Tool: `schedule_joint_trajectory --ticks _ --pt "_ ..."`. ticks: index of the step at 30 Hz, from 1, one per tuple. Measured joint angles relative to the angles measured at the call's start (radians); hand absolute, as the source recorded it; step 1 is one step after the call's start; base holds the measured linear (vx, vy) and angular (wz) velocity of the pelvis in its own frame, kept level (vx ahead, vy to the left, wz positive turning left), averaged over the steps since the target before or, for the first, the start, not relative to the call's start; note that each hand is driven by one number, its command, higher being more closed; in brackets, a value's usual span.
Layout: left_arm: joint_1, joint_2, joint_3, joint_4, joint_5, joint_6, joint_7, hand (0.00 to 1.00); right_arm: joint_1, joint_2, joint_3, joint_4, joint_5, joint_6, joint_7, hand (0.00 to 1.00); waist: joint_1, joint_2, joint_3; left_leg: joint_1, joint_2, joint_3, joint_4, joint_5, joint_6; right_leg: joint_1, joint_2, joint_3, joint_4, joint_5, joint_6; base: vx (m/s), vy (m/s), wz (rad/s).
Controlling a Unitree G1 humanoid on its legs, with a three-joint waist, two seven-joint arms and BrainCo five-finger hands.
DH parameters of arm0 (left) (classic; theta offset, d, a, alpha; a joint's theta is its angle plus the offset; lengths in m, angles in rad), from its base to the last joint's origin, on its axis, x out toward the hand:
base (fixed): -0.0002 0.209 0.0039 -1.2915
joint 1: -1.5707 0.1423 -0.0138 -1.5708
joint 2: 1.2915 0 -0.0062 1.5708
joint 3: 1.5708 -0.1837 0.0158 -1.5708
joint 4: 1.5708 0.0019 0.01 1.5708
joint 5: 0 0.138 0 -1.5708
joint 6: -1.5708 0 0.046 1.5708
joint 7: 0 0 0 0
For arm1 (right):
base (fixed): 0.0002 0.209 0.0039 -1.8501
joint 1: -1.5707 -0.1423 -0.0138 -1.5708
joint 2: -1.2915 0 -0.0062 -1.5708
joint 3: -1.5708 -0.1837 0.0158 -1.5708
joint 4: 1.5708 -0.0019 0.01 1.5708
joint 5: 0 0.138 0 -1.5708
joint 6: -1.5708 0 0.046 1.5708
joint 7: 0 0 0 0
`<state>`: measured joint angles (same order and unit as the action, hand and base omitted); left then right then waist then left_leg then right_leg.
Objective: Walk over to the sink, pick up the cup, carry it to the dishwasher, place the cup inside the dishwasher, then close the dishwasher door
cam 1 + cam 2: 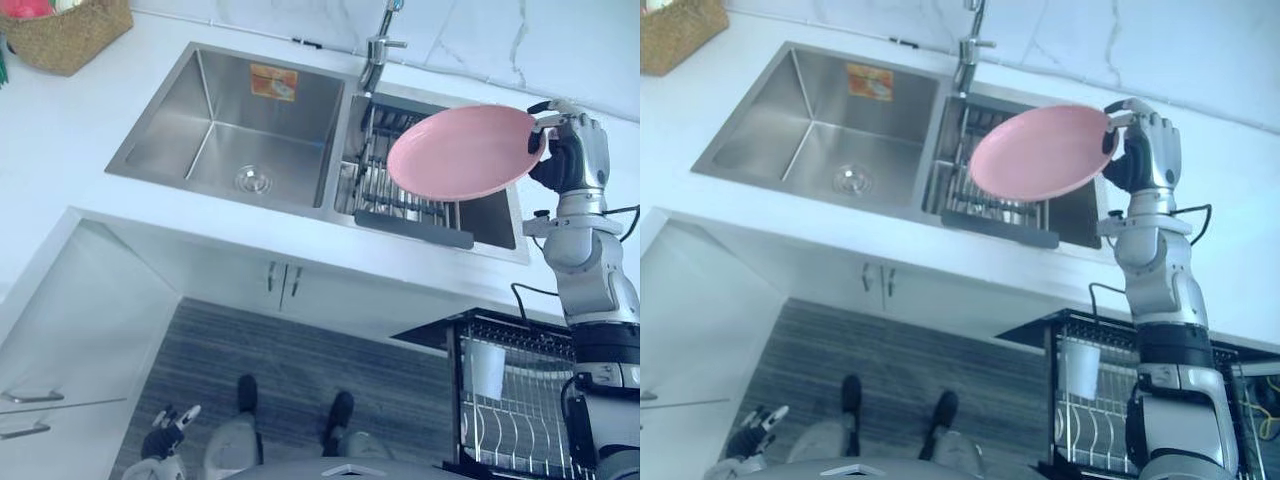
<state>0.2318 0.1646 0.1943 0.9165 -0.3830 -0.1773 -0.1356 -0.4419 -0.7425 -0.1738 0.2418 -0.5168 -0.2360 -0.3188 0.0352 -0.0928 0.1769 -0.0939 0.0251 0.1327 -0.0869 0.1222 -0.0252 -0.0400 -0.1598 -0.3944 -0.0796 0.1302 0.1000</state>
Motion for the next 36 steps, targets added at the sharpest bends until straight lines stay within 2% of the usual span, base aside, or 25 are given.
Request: schedule_joint_trajectory --ticks 5,12,16,22,23,24,25,26,27,28,29,30,31,32,33,34,35,36 --pt "0.022 -0.017 0.001 0.003 0.026 -0.007 0.000 0.00 0.061 0.040 -0.088 -0.035 0.045 0.008 -0.034 1.00 -0.012 0.006 -0.038 0.011 0.000 0.004 0.000 -0.007 0.000 0.009 -0.001 0.002 0.000 -0.011 0.004 0.04 0.002 -0.01" --pt "0.049 -0.031 0.002 0.011 0.052 -0.022 0.000 0.00 0.146 0.077 -0.176 -0.075 0.100 0.041 -0.068 1.00 -0.029 0.015 -0.071 0.055 0.001 0.026 0.000 -0.027 -0.008 0.040 -0.001 0.023 0.000 -0.023 0.005 0.02 0.010 -0.10" --pt "0.061 -0.033 0.001 0.019 0.116 -0.022 -0.002 0.00 0.198 0.098 -0.237 -0.139 0.125 0.065 -0.079 1.00 -0.047 0.022 -0.082 0.093 0.000 0.076 0.000 -0.045 -0.006 0.044 -0.002 0.081 0.001 -0.021 0.006 0.02 0.016 -0.42" --pt "0.083 -0.045 -0.001 0.019 0.191 -0.017 -0.016 0.00 0.257 0.191 -0.322 -0.193 0.139 0.095 -0.083 1.00 -0.071 0.016 -0.094 0.170 -0.002 0.211 0.000 -0.082 -0.007 0.005 -0.007 0.210 0.047 -0.024 0.019 0.01 0.032 -0.72" --pt "0.090 -0.044 0.000 0.017 0.192 -0.011 -0.022 0.00 0.274 0.201 -0.324 -0.199 0.142 0.099 -0.083 1.00 -0.077 0.008 -0.094 0.182 -0.004 0.250 0.006 -0.084 -0.004 -0.017 -0.020 0.175 0.077 -0.062 -0.002 0.02 0.069 -0.97" --pt "0.101 -0.046 0.001 0.017 0.195 0.000 -0.023 0.00 0.297 0.216 -0.326 -0.216 0.159 0.107 -0.084 1.00 -0.078 0.025 -0.105 0.191 0.016 0.299 0.007 -0.085 0.007 -0.026 -0.040 0.046 0.111 -0.144 -0.078 0.04 0.084 -1.02" --pt "0.109 -0.048 0.001 0.017 0.197 0.002 -0.023 0.00 0.307 0.227 -0.325 -0.228 0.161 0.110 -0.085 1.00 -0.079 0.041 -0.115 0.192 0.036 0.326 0.008 -0.085 0.010 -0.029 -0.041 -0.021 0.124 -0.199 -0.131 0.07 0.079 -1.17" --pt "0.121 -0.054 0.013 0.013 0.198 -0.001 -0.023 0.00 0.309 0.249 -0.313 -0.236 0.163 0.106 -0.098 1.00 -0.076 0.066 -0.127 0.190 0.077 0.376 0.024 -0.098 0.015 -0.048 -0.067 -0.123 0.221 -0.218 -0.201 0.06 0.020 -1.14" --pt "0.124 -0.044 0.047 0.000 0.189 -0.001 -0.021 0.00 0.309 0.273 -0.307 -0.235 0.168 0.104 -0.106 1.00 -0.080 0.036 -0.115 0.180 0.092 0.406 0.099 -0.145 0.003 -0.068 -0.117 -0.194 0.372 -0.143 -0.259 0.06 -0.011 -1.12" --pt "0.123 -0.030 0.067 -0.006 0.188 0.000 -0.020 0.00 0.310 0.282 -0.308 -0.234 0.170 0.102 -0.107 1.00 -0.084 0.007 -0.108 0.174 0.089 0.419 0.153 -0.181 -0.008 -0.062 -0.126 -0.215 0.398 -0.072 -0.252 -0.08 -0.077 -1.28" --pt "0.115 -0.032 0.091 0.008 0.188 0.011 -0.020 0.00 0.299 0.294 -0.301 -0.230 0.175 0.101 -0.107 1.00 -0.062 0.012 -0.114 0.144 0.117 0.409 0.193 -0.220 0.014 -0.072 -0.063 -0.184 0.317 0.000 -0.244 -0.12 -0.059 -1.76" --pt "0.129 -0.054 0.110 0.020 0.186 0.011 -0.021 0.00 0.285 0.321 -0.299 -0.235 0.177 0.098 -0.114 1.00 -0.031 0.066 -0.130 0.157 0.169 0.480 0.163 -0.202 0.011 -0.056 -0.005 -0.149 0.283 -0.002 -0.262 -0.15 -0.036 -1.74" --pt "0.130 -0.061 0.114 0.018 0.177 0.008 -0.019 0.00 0.284 0.324 -0.298 -0.242 0.177 0.093 -0.121 1.00 -0.038 0.062 -0.131 0.162 0.174 0.500 0.153 -0.194 0.011 -0.050 -0.019 -0.171 0.357 -0.075 -0.242 -0.02 0.010 -1.39" --pt "0.125 -0.055 0.114 0.018 0.168 0.007 -0.019 0.00 0.284 0.327 -0.299 -0.244 0.177 0.082 -0.131 1.00 -0.049 0.053 -0.128 0.169 0.174 0.528 0.155 -0.183 0.001 -0.008 -0.045 -0.199 0.392 -0.143 -0.179 0.02 -0.018 -0.78" --pt "0.121 -0.050 0.115 0.021 0.167 0.017 -0.019 0.00 0.278 0.330 -0.299 -0.244 0.177 0.081 -0.131 1.00 -0.043 0.042 -0.128 0.169 0.173 0.549 0.161 -0.181 -0.001 0.022 -0.053 -0.200 0.367 -0.150 -0.154 0.02 -0.091 -1.10" --pt "0.114 -0.045 0.114 0.027 0.166 0.031 -0.019 0.00 0.268 0.335 -0.298 -0.246 0.177 0.079 -0.130 1.00 -0.033 0.023 -0.130 0.167 0.173 0.589 0.181 -0.180 -0.003 0.085 -0.060 -0.194 0.276 -0.112 -0.123 -0.03 -0.168 -1.06" --pt "0.103 -0.048 0.113 0.028 0.171 0.039 -0.021 0.00 0.264 0.336 -0.299 -0.257 0.177 0.079 -0.129 1.00 -0.034 0.012 -0.125 0.155 0.175 0.611 0.197 -0.178 -0.007 0.133 -0.049 -0.182 0.162 -0.079 -0.056 -0.07 -0.200 -0.86" --pt "0.096 -0.051 0.113 0.029 0.172 0.040 -0.021 0.00 0.265 0.336 -0.300 -0.263 0.177 0.078 -0.128 1.00 -0.041 0.008 -0.123 0.144 0.177 0.614 0.207 -0.175 -0.011 0.145 -0.039 -0.176 0.118 -0.075 -0.049 -0.11 -0.246 -0.43"
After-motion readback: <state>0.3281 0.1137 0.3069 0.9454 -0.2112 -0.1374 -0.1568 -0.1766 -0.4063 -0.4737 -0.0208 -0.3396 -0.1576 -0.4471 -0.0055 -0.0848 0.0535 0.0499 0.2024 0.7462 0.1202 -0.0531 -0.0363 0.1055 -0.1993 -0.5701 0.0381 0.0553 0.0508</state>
